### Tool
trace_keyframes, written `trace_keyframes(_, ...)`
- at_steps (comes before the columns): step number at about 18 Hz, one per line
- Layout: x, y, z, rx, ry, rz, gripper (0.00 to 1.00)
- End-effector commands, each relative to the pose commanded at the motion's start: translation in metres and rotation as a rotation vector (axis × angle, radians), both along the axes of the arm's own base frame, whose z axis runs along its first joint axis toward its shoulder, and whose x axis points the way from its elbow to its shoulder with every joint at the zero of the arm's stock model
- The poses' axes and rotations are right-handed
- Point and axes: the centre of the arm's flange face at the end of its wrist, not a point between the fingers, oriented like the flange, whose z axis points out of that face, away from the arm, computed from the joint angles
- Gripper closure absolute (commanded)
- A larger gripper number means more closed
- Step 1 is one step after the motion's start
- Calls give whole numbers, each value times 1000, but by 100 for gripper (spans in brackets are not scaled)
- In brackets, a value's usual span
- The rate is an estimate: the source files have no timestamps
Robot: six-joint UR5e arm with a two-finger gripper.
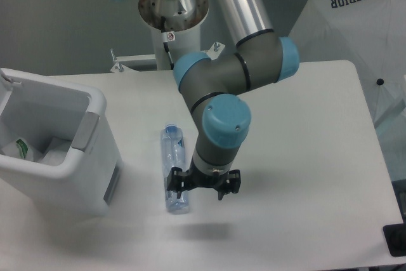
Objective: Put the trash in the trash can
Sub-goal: 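Lower onto the bottle cap end and close the gripper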
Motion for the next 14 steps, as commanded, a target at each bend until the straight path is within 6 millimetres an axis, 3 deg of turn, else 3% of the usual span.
trace_keyframes(9, 52, 12, -50, -116, -44, -77, 0)
trace_keyframes(14, 51, 15, -58, -120, -43, -78, 0)
